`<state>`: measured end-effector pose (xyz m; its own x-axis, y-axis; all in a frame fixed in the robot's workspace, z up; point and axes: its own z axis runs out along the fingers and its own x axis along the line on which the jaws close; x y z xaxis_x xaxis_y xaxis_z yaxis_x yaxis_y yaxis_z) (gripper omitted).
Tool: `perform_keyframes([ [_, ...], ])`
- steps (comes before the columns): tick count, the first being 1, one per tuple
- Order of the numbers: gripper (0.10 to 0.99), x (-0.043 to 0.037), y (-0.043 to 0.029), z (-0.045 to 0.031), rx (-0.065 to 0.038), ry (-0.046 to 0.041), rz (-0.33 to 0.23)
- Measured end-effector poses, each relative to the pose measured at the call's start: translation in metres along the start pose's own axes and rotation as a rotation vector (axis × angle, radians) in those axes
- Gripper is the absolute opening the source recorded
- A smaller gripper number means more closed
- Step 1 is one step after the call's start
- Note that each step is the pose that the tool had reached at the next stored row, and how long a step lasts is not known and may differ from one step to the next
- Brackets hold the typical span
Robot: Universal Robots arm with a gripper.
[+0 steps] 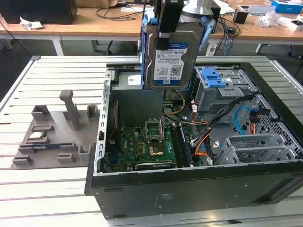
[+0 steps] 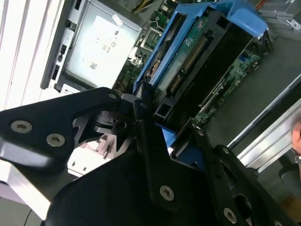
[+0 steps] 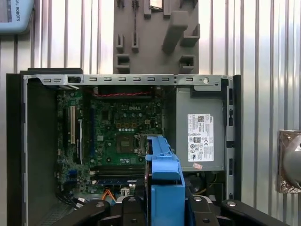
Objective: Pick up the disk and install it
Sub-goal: 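Pick up the disk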
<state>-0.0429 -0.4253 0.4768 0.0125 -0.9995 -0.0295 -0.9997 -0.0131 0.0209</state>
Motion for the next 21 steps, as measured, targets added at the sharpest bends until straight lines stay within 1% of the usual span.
perform_keyframes([
  [5,0.365,0.0195,0.0002,0.0002,0.000,0.0001,0.000],
  [6,0.365,0.0275,0.0004,0.0004,0.000,0.0000,0.000],
  [8,0.365,0.0385,0.0005,0.0006,0.000,0.0000,0.000],
  [10,0.365,0.0479,0.0006,0.0007,0.000,0.0000,0.000],
  [12,0.365,0.0602,0.0007,0.0009,0.000,0.0001,0.000],
  [15,0.365,0.0709,0.0009,0.0011,0.000,0.0001,0.000],
  [16,0.365,0.0753,0.0009,0.0012,0.000,0.0000,0.000],
  [18,0.365,0.0867,0.0011,0.0014,0.000,0.0001,0.000],
  [20,0.365,0.0942,0.0011,0.0016,0.000,0.0001,0.000],
  [21,0.365,0.0999,0.0011,0.0017,0.000,0.0001,0.000],
])
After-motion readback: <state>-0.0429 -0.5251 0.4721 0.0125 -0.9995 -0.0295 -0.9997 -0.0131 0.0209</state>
